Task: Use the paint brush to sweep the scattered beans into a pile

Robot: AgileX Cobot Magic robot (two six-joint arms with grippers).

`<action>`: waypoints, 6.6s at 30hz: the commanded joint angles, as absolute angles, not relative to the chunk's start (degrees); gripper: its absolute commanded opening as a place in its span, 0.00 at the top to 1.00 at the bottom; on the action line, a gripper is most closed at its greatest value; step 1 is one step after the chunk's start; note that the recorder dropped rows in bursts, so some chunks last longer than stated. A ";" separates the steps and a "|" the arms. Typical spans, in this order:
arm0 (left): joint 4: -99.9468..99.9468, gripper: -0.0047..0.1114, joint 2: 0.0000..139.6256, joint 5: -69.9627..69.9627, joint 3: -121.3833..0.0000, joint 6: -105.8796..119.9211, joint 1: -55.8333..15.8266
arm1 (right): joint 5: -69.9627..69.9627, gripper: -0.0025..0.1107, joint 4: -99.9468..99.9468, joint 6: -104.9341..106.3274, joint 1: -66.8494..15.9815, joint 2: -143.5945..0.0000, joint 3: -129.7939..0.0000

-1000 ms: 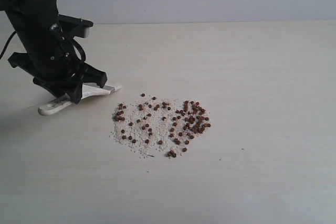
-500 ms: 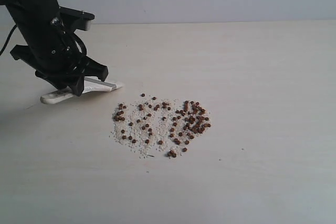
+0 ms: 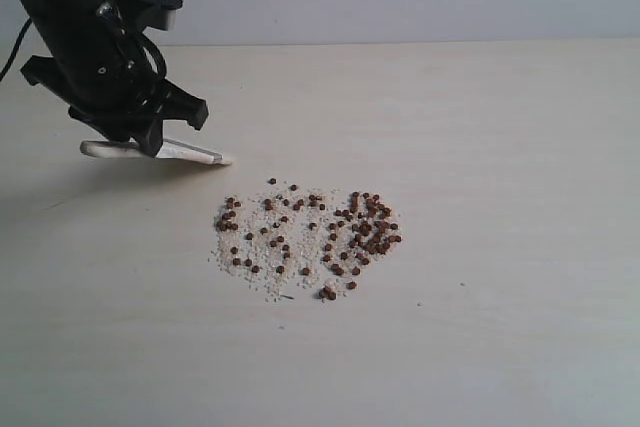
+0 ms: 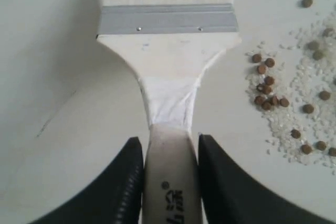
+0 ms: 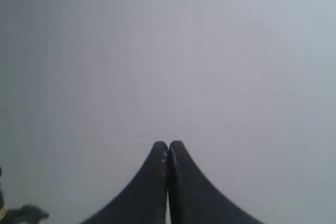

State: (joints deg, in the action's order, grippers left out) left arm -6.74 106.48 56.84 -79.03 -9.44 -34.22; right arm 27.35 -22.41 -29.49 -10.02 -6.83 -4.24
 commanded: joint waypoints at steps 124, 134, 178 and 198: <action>74.94 0.27 83.03 53.76 -72.89 74.86 -15.71 | 69.96 0.98 -99.95 -107.02 -18.03 -116.56 -85.38; 97.32 0.27 95.82 69.96 -68.56 87.19 -4.76 | 69.96 0.98 -99.95 -101.68 -18.70 -116.56 -85.49; 99.95 0.40 101.59 69.96 -73.62 91.49 -16.54 | 69.96 0.98 -99.95 -98.17 -21.06 -116.78 -85.49; 97.05 0.55 101.59 69.96 -73.62 89.11 -16.54 | 69.96 0.98 -99.95 -97.64 -20.51 -116.78 -85.49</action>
